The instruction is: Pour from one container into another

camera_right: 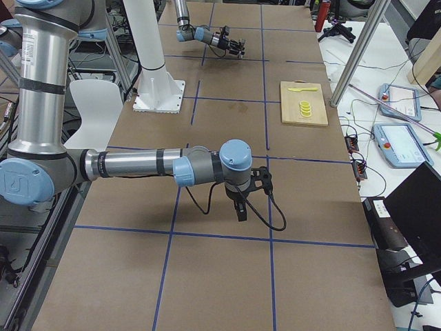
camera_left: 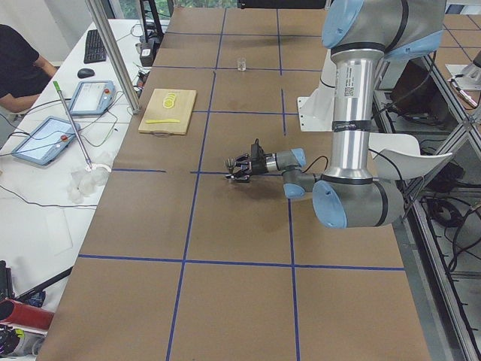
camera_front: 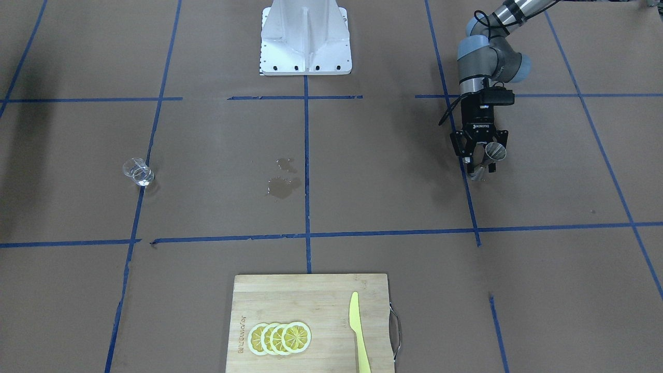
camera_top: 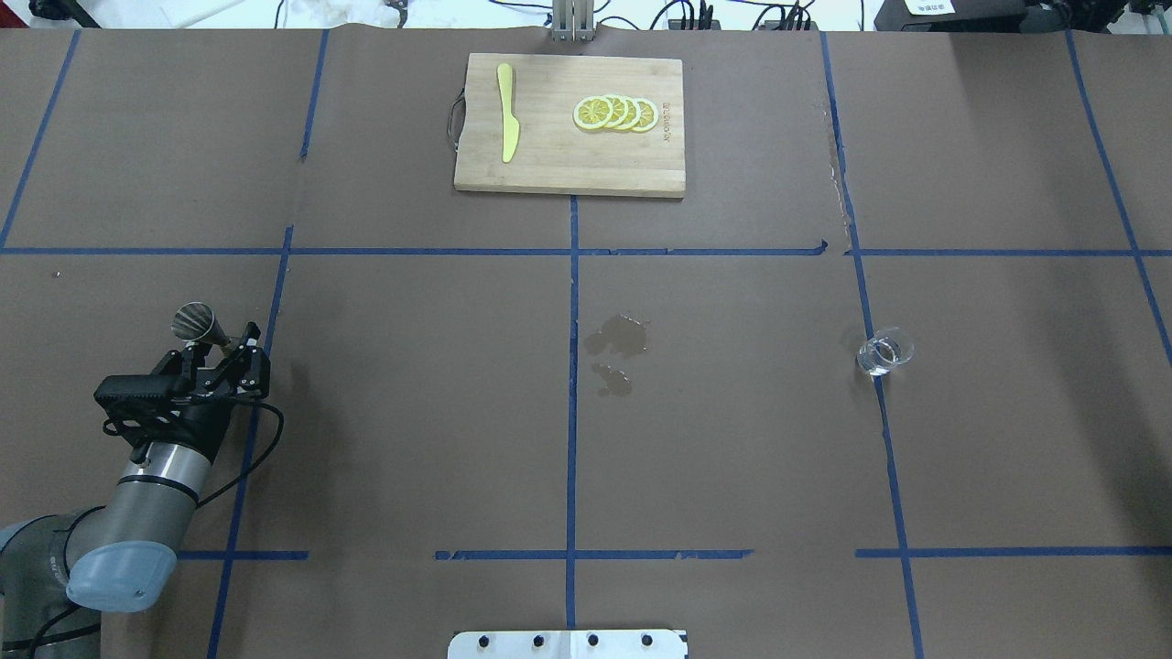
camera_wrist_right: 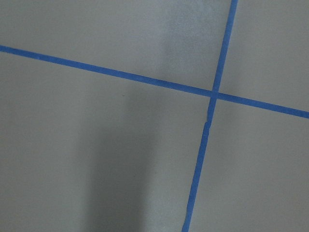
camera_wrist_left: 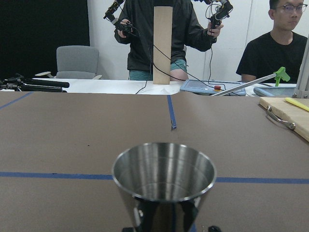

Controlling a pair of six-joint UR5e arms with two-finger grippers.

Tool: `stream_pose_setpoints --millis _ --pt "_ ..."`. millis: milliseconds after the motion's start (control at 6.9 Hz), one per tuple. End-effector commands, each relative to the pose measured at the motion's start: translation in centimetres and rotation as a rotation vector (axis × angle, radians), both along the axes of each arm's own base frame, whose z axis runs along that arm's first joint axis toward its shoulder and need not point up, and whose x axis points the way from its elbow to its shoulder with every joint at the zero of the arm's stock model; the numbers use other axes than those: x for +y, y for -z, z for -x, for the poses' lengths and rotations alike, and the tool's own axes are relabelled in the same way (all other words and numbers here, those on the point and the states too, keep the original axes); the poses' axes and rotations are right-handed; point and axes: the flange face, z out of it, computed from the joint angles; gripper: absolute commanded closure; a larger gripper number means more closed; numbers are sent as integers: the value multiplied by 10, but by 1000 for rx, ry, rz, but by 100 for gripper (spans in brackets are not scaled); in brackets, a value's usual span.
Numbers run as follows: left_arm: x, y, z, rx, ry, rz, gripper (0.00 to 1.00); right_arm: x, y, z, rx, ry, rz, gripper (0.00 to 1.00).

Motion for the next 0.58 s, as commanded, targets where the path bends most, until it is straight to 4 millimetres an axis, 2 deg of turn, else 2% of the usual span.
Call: stream_pose_setpoints --millis 0,145,435 --pt "-1 0 1 2 4 -1 79 0 0 0 0 0 0 0" --pt "0 0 5 33 5 -7 100 0 0 0 0 0 0 0" --pt "-2 5 12 51 14 -21 100 0 -1 0 0 0 2 0"
